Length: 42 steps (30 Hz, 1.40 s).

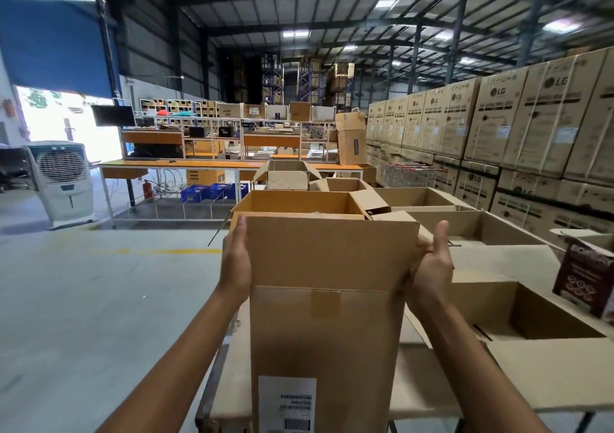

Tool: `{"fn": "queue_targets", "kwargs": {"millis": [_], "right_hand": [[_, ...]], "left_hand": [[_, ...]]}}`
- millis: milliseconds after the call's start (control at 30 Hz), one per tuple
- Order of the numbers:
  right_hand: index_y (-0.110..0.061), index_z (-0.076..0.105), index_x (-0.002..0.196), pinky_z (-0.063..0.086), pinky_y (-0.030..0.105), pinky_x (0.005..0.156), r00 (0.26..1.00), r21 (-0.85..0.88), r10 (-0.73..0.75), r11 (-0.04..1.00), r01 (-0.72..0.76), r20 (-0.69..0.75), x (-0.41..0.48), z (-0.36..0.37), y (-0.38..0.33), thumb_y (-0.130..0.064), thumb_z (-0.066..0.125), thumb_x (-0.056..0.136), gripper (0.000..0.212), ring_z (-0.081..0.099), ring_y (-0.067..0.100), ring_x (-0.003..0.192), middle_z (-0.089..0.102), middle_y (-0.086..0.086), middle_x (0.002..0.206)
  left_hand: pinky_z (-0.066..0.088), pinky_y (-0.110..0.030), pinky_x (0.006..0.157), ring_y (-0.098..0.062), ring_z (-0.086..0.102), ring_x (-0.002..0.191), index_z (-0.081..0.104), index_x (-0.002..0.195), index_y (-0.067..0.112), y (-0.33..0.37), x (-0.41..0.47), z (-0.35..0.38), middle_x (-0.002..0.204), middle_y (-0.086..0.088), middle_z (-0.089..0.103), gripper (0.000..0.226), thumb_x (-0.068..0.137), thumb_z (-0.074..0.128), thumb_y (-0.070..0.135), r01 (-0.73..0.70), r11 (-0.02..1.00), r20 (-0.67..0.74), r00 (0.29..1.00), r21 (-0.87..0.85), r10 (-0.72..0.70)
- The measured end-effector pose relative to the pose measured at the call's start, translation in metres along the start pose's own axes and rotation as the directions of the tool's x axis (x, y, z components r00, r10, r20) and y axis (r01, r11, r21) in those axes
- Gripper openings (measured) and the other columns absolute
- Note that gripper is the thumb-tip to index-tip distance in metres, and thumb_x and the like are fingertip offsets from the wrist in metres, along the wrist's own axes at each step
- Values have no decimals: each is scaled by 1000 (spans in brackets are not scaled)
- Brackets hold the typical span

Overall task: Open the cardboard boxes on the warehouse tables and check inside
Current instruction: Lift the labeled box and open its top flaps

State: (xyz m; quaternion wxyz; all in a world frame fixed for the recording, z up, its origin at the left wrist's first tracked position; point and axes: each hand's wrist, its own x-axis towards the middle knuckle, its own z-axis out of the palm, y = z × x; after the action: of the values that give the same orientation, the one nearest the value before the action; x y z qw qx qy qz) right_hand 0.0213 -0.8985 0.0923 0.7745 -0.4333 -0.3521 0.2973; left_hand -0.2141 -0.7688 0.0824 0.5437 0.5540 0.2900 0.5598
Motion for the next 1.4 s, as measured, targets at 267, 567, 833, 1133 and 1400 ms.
{"fn": "queue_targets", "kwargs": {"millis": [267,567,833,1133,1400], "right_hand": [[-3,66,83,38,45,111,830,-266,319,940,-214,458,-1,-28,-18,-31,66,88,29,64,26,120,68,16,124],[-39,62,124,45,30,98,778,-892,460,352,283,428,-10,1,-7,-42,79,80,47,48,9,120,51,-10,136],[-27,51,141,43,41,101,866,-935,354,145,324,355,9,28,9,-74,43,89,70,51,19,126,54,-2,144],[-28,24,156,15,52,121,857,-879,358,-162,448,371,13,15,39,-49,31,101,59,14,22,151,19,1,165],[-38,26,154,13,51,121,889,-918,322,-116,379,326,9,22,37,-67,21,98,63,19,21,151,23,-1,164]], "left_hand": [[40,-30,104,-6,55,129,79,105,17,2,-15,-36,129,9,68,46,101,39,40,-179,931,549,835,319,-28],[-5,-34,115,-12,-14,152,0,155,47,-19,-34,-26,166,12,-10,100,81,62,73,-587,97,589,762,804,-271],[3,-43,126,-12,0,154,26,154,36,-13,-47,8,165,6,18,68,95,50,60,-645,166,645,762,746,59],[49,-38,93,-18,55,102,63,114,14,0,-54,82,111,-6,64,25,98,51,30,-757,246,733,650,605,201],[38,-41,87,-25,51,115,69,117,21,50,-5,89,113,-8,63,30,98,48,30,-674,-129,638,733,727,-234]]}}
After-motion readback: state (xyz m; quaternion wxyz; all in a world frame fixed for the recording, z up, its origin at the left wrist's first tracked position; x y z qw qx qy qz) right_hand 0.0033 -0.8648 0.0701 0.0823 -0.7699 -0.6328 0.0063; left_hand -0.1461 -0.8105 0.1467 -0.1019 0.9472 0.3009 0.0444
